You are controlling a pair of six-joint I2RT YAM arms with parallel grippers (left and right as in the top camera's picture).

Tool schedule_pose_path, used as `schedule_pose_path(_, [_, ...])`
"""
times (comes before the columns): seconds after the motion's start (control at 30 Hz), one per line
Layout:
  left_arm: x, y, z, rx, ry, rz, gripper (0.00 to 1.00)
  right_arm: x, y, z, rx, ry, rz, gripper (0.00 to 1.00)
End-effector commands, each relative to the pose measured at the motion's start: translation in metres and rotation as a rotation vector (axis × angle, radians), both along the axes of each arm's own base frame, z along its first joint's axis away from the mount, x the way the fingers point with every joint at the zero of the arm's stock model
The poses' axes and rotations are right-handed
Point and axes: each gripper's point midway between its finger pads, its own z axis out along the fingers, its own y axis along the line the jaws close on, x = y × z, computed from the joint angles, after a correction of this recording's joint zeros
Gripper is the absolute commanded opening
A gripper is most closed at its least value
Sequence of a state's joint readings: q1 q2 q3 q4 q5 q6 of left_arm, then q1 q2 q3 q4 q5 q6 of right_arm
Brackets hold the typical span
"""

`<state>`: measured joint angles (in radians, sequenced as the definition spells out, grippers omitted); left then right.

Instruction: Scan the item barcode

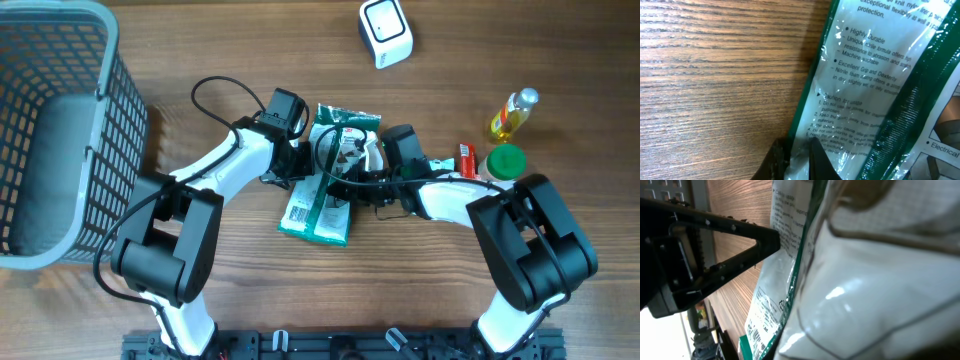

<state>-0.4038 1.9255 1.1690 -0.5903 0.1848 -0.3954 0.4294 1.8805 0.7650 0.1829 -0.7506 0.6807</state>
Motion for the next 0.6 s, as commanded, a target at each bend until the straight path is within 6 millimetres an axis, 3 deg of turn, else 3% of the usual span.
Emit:
schedule_pose_path(0.0, [-0.027, 0.006, -0.035, 0.04, 0.11, -0.004, 0.06, 0.002, -0.004, -0.01, -0.042, -0.012, -0.018, 0.04])
schedule_pose_path(0.37, [-0.026, 0.006, -0.035, 0.039, 0.108, -0.004, 0.08, 0.002, -0.004, -0.011, -0.051, -0.049, 0.006, 0.04])
schedule_pose_path(0.57, [-0.026, 0.006, -0.035, 0.039, 0.108, -0.004, 0.09, -0.003, 0.007, -0.008, -0.041, -0.07, 0.038, 0.09])
